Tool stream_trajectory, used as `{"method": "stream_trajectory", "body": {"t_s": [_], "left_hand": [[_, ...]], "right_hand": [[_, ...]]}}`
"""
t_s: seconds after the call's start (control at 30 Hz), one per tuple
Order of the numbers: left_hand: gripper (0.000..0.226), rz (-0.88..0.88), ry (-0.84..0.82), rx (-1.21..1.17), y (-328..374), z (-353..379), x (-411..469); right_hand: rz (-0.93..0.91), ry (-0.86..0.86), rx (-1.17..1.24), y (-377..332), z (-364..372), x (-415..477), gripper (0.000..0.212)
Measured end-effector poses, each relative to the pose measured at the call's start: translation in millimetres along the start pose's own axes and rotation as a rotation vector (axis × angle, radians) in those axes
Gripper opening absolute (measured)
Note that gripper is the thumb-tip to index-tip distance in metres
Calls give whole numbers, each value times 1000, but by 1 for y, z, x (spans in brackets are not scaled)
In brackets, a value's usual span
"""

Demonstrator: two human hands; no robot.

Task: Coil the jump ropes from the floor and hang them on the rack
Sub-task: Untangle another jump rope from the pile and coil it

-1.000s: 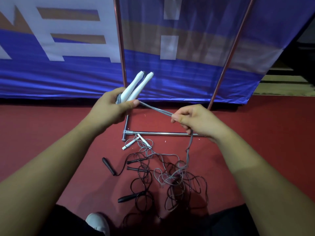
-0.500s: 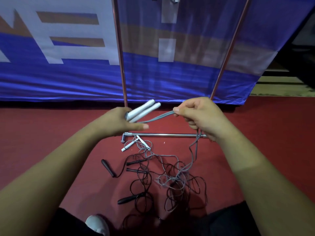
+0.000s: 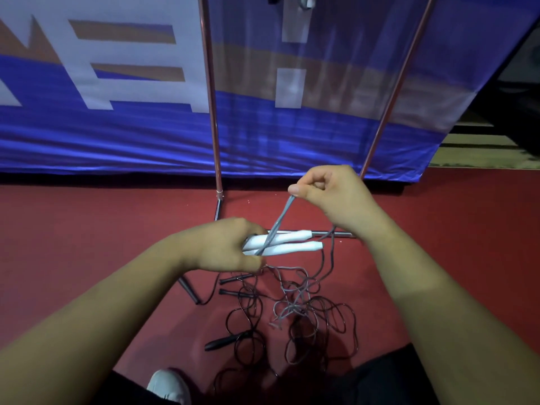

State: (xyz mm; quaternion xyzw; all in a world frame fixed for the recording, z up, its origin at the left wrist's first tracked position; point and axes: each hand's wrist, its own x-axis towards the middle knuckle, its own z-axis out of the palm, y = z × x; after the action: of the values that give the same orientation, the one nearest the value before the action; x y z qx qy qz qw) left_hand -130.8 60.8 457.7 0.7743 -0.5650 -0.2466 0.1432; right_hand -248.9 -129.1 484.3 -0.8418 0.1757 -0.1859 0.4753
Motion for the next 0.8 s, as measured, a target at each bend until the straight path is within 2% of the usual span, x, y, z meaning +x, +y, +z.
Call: {"method": "stream_trajectory", "body": {"t_s": [0.1, 0.17, 0.27, 0.33, 0.43, 0.53, 0.67, 0.8], "left_hand": [[25, 71, 80, -127, -1, -8, -10], [10, 93, 124, -311, -1, -11, -15], [35, 107, 151, -720, -3, -11, -19], [34, 139, 243, -902, 2, -13, -20], [49, 195, 390, -1146, 9, -22, -17], [43, 154, 452, -1218, 5, -33, -18], [15, 88, 478, -1298, -9, -39, -21], [16, 13, 519, -1354, -18, -39, -20]], "right_hand": [[4, -21, 27, 4, 7, 4, 21], [0, -21, 87, 4, 12, 8, 19], [-1, -66, 218, 8, 15, 14, 11], [20, -117, 238, 12, 20, 16, 8], [55, -195, 294, 16, 27, 19, 10], [50, -199, 317, 10, 29, 20, 10], [28, -195, 371, 8, 26, 17, 3], [16, -208, 224, 6, 27, 15, 8]]}}
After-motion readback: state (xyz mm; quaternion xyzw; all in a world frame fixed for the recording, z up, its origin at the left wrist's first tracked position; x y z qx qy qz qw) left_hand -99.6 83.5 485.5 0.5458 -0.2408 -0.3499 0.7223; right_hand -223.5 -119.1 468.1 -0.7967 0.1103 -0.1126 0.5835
